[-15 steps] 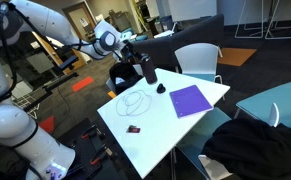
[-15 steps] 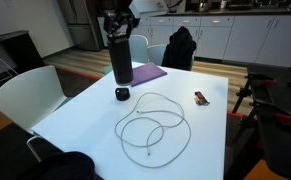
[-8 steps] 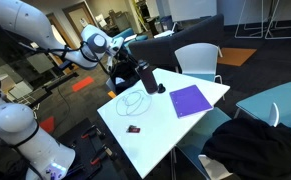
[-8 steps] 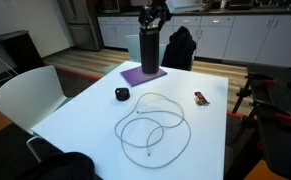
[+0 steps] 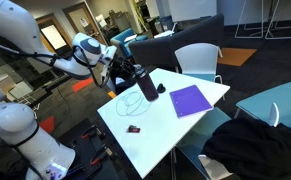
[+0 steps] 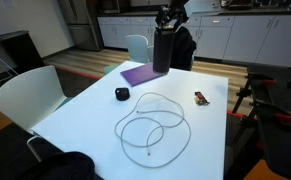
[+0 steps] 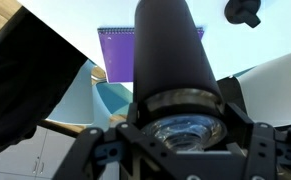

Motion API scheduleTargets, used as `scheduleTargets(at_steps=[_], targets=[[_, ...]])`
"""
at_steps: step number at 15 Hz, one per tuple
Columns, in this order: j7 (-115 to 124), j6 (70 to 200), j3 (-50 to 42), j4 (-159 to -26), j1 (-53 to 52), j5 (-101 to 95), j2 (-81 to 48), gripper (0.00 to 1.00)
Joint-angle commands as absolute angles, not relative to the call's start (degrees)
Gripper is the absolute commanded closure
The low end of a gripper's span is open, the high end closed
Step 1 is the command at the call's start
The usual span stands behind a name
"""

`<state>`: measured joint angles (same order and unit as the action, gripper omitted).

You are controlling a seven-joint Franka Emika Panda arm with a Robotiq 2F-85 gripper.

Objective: Move the bottle to the right

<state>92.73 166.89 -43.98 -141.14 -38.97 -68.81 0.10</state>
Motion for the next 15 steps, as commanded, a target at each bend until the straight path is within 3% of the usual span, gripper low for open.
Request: scheduleTargets(at_steps=[1,15], targets=[[100.8,166.7,-44.5,-144.1,-38.4,-75.1,3.0,0.40],[122.6,173.4,-45.6,-142.1,-35.4,-91.6,-6.1,0.40]])
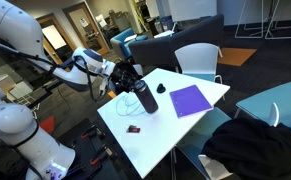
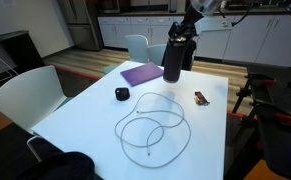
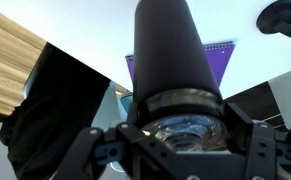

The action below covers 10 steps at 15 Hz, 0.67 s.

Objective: Move the bottle to the right

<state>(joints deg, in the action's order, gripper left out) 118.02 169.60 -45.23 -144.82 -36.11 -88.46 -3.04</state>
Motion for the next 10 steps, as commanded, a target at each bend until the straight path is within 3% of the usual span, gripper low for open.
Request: scheduleTargets(at_steps=[1,10], targets=[[123.8,174.2,-45.6,-141.6,-35.2,-92.2,-7.0,0.40],[125.9,180.9,-44.8,-137.0,-32.8,-91.0,-16.9,0.40]])
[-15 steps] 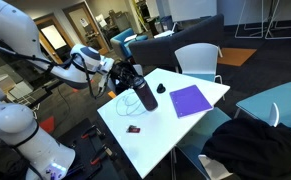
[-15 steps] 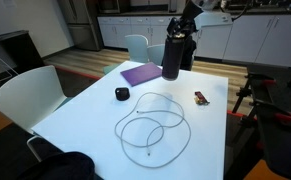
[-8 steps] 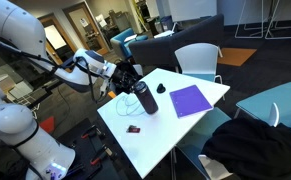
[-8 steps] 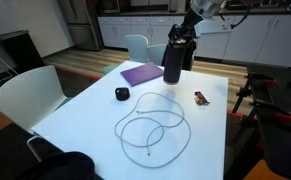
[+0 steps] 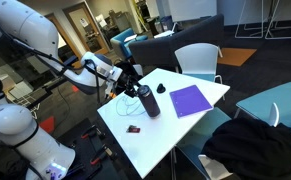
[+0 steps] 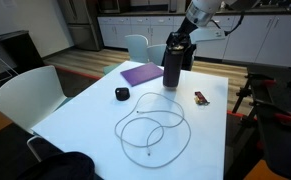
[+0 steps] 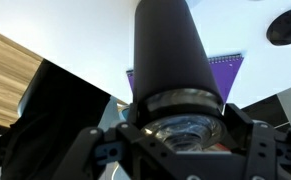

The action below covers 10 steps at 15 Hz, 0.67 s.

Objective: Move the bottle to the right

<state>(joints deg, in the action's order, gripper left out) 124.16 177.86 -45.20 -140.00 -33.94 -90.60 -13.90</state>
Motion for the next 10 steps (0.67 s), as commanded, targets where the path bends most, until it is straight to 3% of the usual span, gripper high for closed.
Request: scheduleTargets(at_steps=[1,7,9,10], targets=[[125.8,181.3,-44.7,-136.5,-32.6,-90.9,-17.7,0.40],[124.9,182.1,-44.0,-134.2,-31.9,-89.8,-20.5,0.40],[124.5,181.9,-44.0,-134.0,-32.0,-89.7,-20.4,0.04],[124.1,181.6,-44.0,-134.1,-32.1,-89.4,-20.2,0.03]])
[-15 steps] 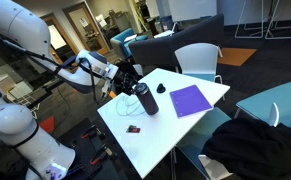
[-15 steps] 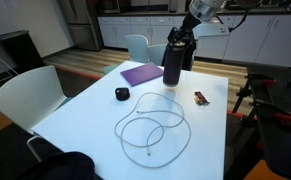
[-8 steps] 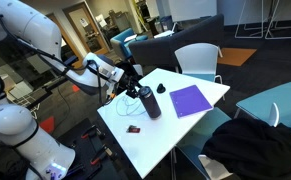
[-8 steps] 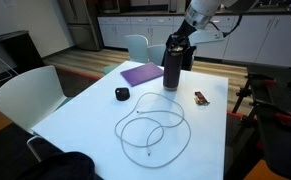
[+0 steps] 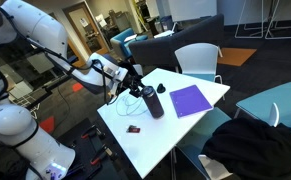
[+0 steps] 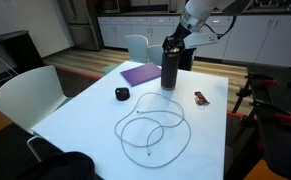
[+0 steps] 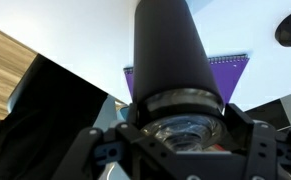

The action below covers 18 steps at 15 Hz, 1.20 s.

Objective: Move the bottle to the right

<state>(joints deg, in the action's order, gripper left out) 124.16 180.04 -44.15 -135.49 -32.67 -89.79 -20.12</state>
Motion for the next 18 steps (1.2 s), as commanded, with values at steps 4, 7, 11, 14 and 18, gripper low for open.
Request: scheduleTargets(at_steps=[4,7,11,14,18], targets=[[122.1,181.3,-44.1,-134.6,-32.2,-88.1,-18.6,0.00],[118.2,180.7,-44.2,-136.2,-32.4,-86.2,-16.6,0.00],[105.4,179.7,-42.9,-141.0,-31.4,-78.6,-12.0,0.00],[92.9,176.6,-39.7,-145.8,-29.8,-69.3,-7.3,0.00],[75.6,170.3,-32.2,-151.7,-26.4,-53.1,1.7,0.00]])
